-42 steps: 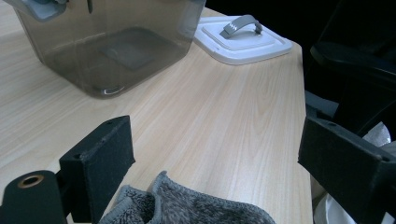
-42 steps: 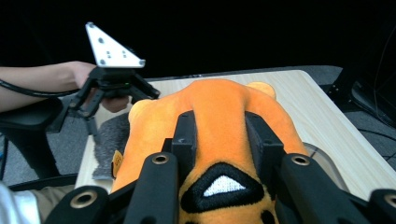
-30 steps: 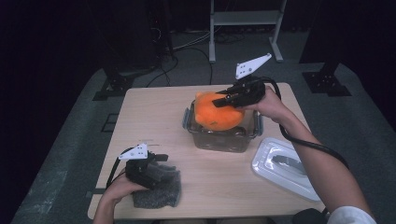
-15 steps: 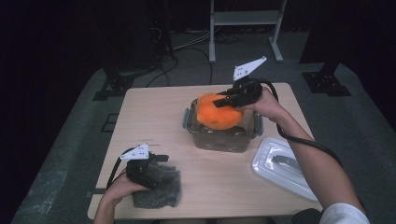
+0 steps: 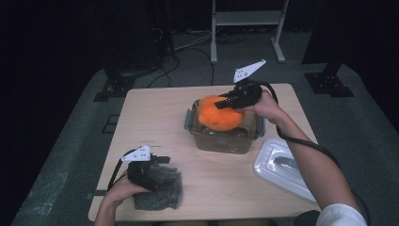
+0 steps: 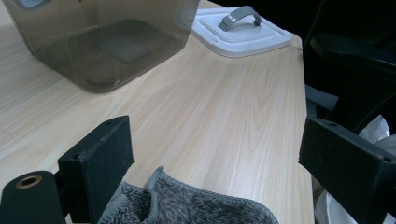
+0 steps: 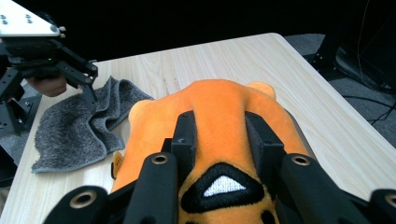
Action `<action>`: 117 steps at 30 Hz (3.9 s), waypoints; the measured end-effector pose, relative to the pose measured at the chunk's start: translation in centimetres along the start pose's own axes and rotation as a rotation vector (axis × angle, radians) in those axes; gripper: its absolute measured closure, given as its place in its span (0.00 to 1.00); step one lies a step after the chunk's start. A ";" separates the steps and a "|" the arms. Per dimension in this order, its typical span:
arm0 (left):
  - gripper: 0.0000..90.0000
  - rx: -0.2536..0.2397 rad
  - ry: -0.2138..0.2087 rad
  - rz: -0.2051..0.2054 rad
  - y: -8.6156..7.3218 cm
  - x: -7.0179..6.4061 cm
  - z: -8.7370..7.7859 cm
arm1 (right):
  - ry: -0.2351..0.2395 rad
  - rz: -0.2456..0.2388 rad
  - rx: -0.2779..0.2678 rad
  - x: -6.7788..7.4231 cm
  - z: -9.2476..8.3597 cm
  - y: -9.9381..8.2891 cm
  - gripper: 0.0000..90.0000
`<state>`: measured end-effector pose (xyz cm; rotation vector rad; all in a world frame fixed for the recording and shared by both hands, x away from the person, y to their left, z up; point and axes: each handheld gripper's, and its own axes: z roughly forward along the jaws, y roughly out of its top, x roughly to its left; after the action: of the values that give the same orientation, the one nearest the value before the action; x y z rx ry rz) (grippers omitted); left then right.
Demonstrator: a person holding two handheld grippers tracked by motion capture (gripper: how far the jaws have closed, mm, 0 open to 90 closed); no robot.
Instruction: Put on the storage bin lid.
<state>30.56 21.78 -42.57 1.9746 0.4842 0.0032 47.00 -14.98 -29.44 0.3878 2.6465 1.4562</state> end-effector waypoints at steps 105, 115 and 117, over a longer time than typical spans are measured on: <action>0.10 0.006 -0.005 0.000 0.0 -0.1 0.1 | 0.006 0.065 0.227 -1.3 6.2 -3.8 0.59; 0.10 0.006 -0.006 0.002 0.0 -0.1 0.1 | 0.014 0.070 0.247 -1.2 6.5 -4.0 0.56; 0.10 0.006 -0.006 0.003 0.0 -0.1 0.1 | 0.022 0.076 0.233 -1.3 6.3 -4.0 0.61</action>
<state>30.45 21.63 -42.58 1.9804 0.4778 -0.0029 48.80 -12.18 -36.27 0.4991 2.8578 1.1783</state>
